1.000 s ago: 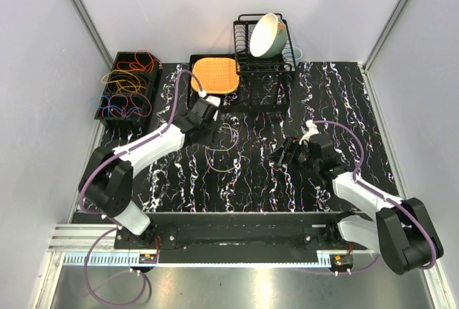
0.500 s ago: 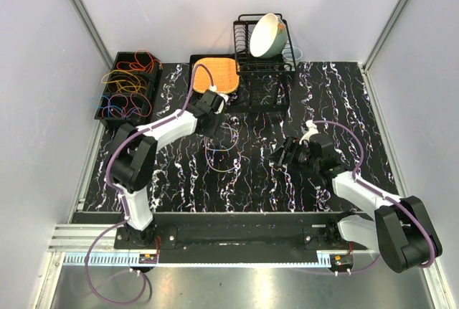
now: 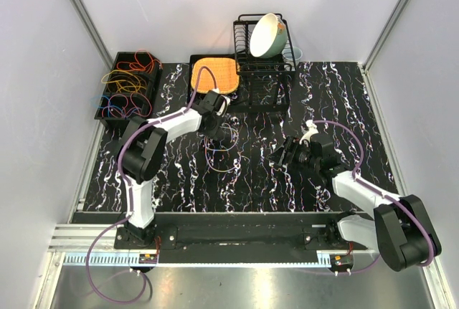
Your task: Untangle the cables
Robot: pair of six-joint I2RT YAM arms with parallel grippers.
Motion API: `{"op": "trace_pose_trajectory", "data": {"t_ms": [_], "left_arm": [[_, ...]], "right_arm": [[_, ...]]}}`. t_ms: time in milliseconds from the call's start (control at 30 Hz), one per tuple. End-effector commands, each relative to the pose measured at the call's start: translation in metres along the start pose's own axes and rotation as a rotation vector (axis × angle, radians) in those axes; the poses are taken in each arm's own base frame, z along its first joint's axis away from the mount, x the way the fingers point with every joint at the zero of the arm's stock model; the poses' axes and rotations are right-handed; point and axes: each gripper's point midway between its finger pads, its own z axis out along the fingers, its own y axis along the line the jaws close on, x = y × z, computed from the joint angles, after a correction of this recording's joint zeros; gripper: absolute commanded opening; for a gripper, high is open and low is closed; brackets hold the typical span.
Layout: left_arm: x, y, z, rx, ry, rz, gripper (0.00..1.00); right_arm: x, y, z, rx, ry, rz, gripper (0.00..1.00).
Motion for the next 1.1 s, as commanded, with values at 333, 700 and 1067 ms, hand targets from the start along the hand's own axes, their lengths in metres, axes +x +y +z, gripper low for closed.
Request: {"op": "trace_pose_trajectory", "data": {"t_ms": [333, 700, 1067], "left_arm": [[-0.036, -0.005, -0.018, 0.055, -0.087, -0.019, 0.00], [-0.099, -0.004, -0.168, 0.081, -0.332, -0.021, 0.00], [-0.105, -0.001, -0.285, 0.089, -0.678, -0.075, 0.00]], "right_arm": [[-0.021, 0.015, 0.002, -0.054, -0.045, -0.020, 0.76], [-0.021, 0.014, 0.001, -0.052, -0.051, -0.016, 0.76], [-0.023, 0.014, -0.002, -0.050, -0.065, -0.009, 0.75]]}}
